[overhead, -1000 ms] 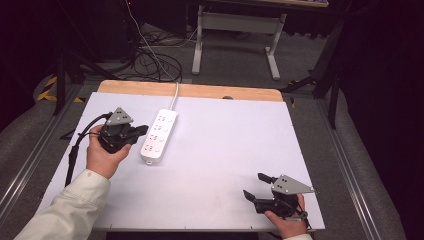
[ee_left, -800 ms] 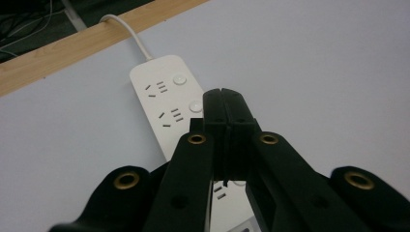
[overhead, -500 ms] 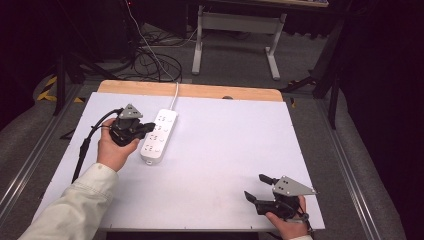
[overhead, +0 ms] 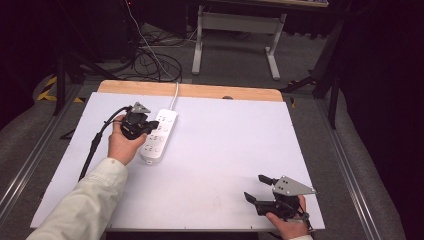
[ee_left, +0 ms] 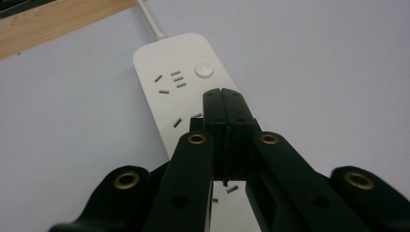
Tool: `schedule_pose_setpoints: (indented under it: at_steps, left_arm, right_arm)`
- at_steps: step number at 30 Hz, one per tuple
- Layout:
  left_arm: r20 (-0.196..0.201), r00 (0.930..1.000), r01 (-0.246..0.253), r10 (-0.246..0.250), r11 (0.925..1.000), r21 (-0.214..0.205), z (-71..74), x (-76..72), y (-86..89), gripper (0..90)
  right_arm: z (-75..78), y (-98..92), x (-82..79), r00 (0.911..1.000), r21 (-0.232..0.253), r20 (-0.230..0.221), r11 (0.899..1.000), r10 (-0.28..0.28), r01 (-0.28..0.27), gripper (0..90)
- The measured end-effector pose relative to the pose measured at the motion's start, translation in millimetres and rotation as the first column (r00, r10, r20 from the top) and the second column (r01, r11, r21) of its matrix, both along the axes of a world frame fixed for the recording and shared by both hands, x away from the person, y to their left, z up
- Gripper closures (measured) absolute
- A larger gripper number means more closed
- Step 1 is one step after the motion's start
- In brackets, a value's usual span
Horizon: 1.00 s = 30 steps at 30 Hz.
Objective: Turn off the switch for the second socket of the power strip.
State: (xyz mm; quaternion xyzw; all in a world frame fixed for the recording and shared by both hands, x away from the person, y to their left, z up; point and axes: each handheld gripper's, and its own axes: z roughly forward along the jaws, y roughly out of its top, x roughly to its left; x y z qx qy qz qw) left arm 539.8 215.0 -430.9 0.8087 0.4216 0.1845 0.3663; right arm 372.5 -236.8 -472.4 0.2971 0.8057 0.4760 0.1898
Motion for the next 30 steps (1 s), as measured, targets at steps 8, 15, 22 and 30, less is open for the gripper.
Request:
schedule_pose_setpoints:
  at_steps: [8,15,22,30]
  left_arm:
    - [-0.024,0.9997,-0.011,0.011,0.9992,-0.038,-11.1,10.4,-5.7,89.7]
    - [-0.052,0.9986,-0.011,0.005,0.9936,-0.113,-19.0,18.0,-4.3,89.7]
    - [-0.043,0.9991,-0.002,-0.003,0.9941,-0.109,-24.1,20.0,-7.3,89.7]
    - [-0.003,0.9999,0.013,-0.014,0.9960,-0.089,-25.3,21.4,-8.6,89.7]
  right_arm:
    - [-0.4,-0.4,0.5,1.0000,0.000,-0.002,1.000,0.002,-0.002,24.4]
    - [-0.4,-0.8,0.4,1.0000,0.008,-0.002,1.000,0.004,-0.004,24.4]
    - [-0.4,-1.1,0.6,1.0000,0.009,-0.003,1.000,0.005,-0.005,24.4]
    - [-0.5,-1.2,0.5,1.0000,0.013,-0.005,1.000,0.006,-0.006,24.4]
